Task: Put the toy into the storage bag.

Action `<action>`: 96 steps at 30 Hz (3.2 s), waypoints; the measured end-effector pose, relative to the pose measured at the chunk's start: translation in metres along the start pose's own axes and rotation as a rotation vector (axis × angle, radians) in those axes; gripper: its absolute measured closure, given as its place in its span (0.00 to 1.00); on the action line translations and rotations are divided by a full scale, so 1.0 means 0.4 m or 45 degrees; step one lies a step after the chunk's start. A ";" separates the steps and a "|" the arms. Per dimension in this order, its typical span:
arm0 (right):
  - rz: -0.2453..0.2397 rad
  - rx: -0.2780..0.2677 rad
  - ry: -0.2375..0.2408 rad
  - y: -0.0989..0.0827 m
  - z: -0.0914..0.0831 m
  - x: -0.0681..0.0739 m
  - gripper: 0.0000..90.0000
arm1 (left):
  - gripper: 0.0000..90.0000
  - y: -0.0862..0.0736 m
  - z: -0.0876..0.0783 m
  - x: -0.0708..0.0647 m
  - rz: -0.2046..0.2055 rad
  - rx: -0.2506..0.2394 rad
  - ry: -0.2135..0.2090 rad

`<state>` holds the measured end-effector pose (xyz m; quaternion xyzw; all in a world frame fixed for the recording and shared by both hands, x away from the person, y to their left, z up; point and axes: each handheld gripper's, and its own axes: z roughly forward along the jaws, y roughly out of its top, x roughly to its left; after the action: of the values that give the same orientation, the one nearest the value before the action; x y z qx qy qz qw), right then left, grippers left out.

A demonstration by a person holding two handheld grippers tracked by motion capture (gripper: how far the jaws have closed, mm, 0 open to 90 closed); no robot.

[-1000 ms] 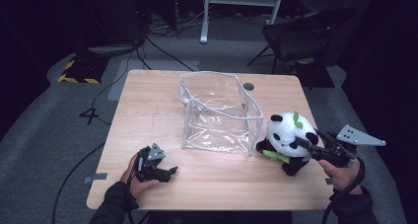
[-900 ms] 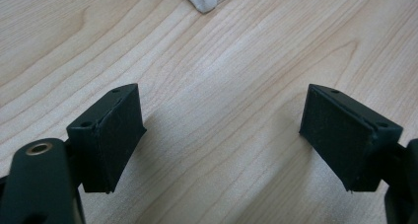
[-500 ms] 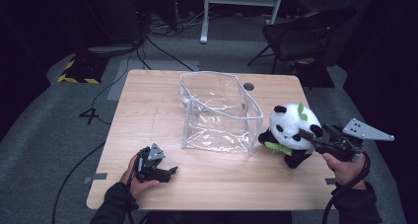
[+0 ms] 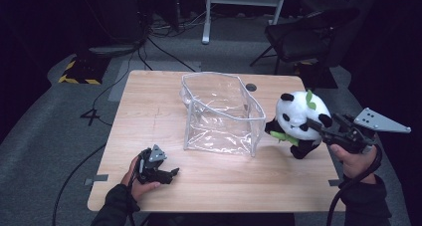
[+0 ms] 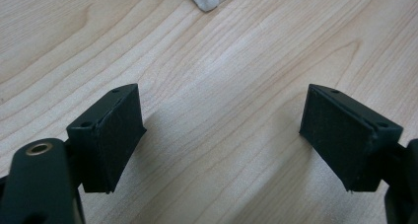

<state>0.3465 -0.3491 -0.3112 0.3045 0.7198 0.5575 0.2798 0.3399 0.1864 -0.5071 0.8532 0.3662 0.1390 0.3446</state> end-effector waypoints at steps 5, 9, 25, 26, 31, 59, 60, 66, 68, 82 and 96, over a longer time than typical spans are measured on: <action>-0.026 -0.015 -0.003 0.040 0.004 -0.001 0.49 | 0.18 0.000 0.000 0.000 0.000 0.000 0.000; -0.043 -0.021 0.001 0.065 0.008 0.001 0.49 | 0.18 0.000 0.000 0.000 -0.001 0.000 0.000; -0.078 -0.064 -0.022 0.134 0.018 -0.003 0.49 | 0.18 0.000 0.000 0.000 0.000 0.000 0.001; -0.078 -0.069 -0.022 0.139 0.018 -0.003 0.49 | 0.18 0.000 0.000 0.000 0.000 0.000 0.001; -0.083 -0.077 -0.031 0.157 0.020 -0.004 0.49 | 0.18 0.000 0.000 0.000 0.001 0.000 0.001; -0.125 -0.127 -0.003 0.257 0.067 0.025 0.49 | 0.18 0.000 0.000 0.000 0.001 0.000 0.001; -0.129 -0.130 0.005 0.263 0.072 0.030 0.49 | 0.18 0.000 0.000 0.000 0.001 0.000 0.001; -0.142 -0.138 0.026 0.283 0.091 0.045 0.49 | 0.18 0.000 0.000 0.000 0.001 0.000 0.001; -0.147 -0.138 0.029 0.287 0.094 0.048 0.49 | 0.18 0.000 0.000 0.000 0.001 0.000 0.001; -0.157 -0.142 0.083 0.317 0.140 0.081 0.49 | 0.18 0.000 0.000 0.000 0.002 0.001 0.002; -0.181 -0.118 0.139 0.342 0.207 0.121 0.49 | 0.18 -0.001 -0.001 0.000 0.000 0.002 0.004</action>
<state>0.3935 -0.2340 -0.1995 0.2083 0.7272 0.5848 0.2928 0.3396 0.1867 -0.5069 0.8533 0.3668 0.1399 0.3433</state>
